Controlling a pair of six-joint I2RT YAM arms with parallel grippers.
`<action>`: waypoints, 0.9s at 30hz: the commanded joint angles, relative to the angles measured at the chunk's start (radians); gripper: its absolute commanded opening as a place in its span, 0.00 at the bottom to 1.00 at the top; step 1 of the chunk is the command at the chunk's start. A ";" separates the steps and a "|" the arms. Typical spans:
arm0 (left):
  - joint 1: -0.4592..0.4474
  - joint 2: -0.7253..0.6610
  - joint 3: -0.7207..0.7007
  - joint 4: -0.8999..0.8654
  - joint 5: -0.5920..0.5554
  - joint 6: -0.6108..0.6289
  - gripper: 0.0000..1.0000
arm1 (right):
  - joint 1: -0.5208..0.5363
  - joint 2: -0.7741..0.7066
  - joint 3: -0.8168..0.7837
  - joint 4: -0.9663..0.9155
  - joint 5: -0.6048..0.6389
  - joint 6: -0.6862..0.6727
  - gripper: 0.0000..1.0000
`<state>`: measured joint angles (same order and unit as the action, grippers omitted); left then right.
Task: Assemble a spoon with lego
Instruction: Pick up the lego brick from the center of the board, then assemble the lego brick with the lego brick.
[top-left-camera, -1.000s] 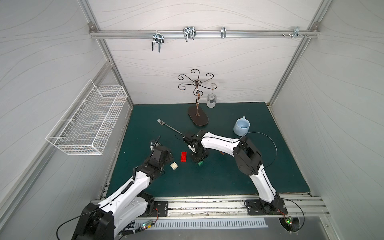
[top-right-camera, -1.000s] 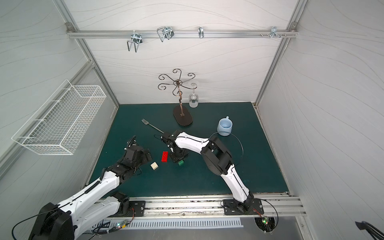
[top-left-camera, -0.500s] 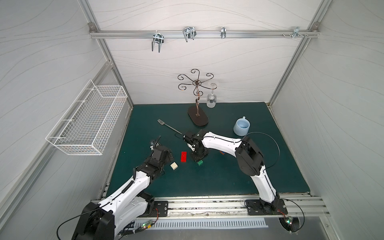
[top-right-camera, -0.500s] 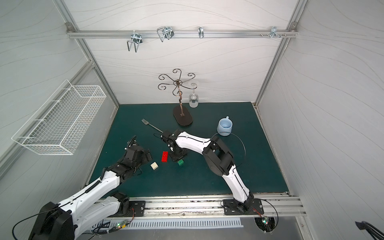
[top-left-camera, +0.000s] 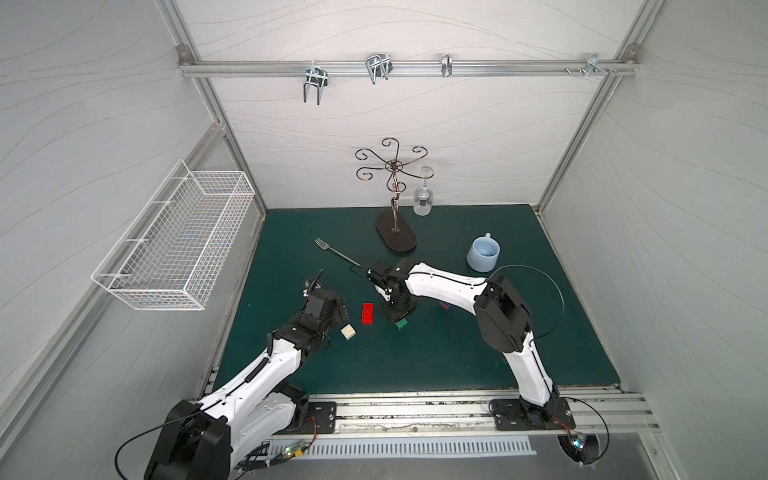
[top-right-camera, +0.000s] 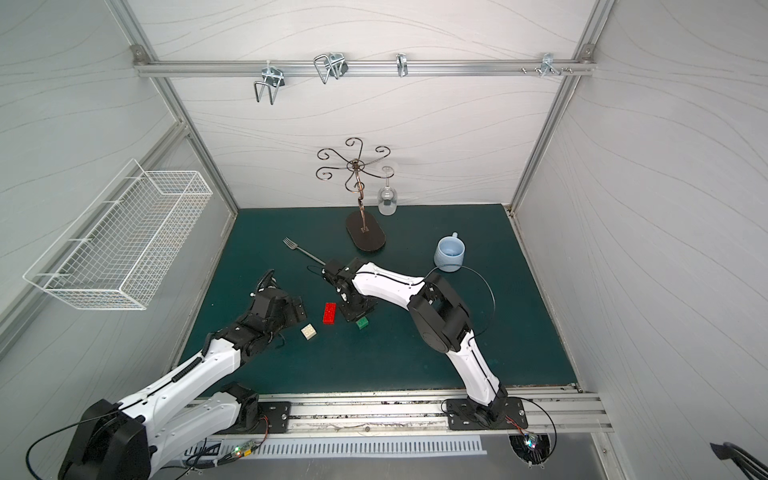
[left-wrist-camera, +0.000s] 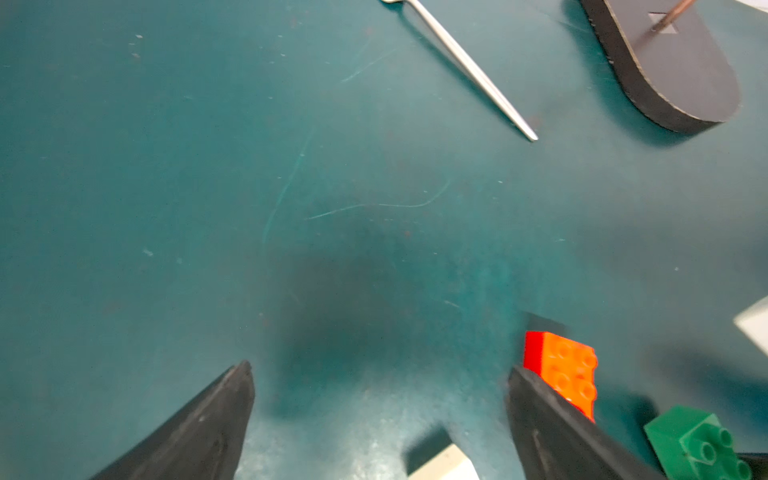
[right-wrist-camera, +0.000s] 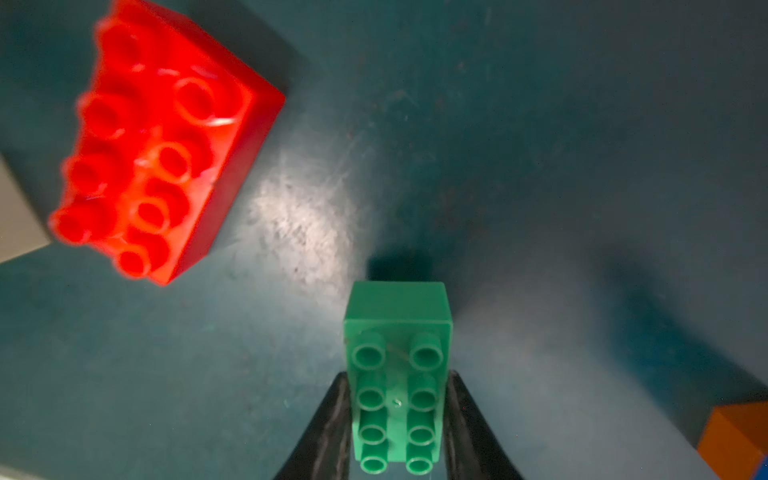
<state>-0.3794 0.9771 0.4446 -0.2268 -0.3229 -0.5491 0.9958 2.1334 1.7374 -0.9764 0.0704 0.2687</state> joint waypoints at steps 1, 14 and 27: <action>0.005 0.011 0.060 0.056 0.055 0.023 1.00 | -0.013 -0.153 -0.002 -0.050 0.008 -0.022 0.32; -0.010 0.240 0.206 0.190 0.406 0.057 1.00 | -0.324 -0.582 -0.163 -0.275 0.003 -0.256 0.31; -0.056 0.403 0.318 0.244 0.631 0.113 1.00 | -0.382 -0.551 -0.277 -0.195 0.048 -0.428 0.31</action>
<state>-0.4324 1.3609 0.7338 -0.0341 0.2459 -0.4488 0.6147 1.5623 1.4776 -1.1889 0.1101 -0.1040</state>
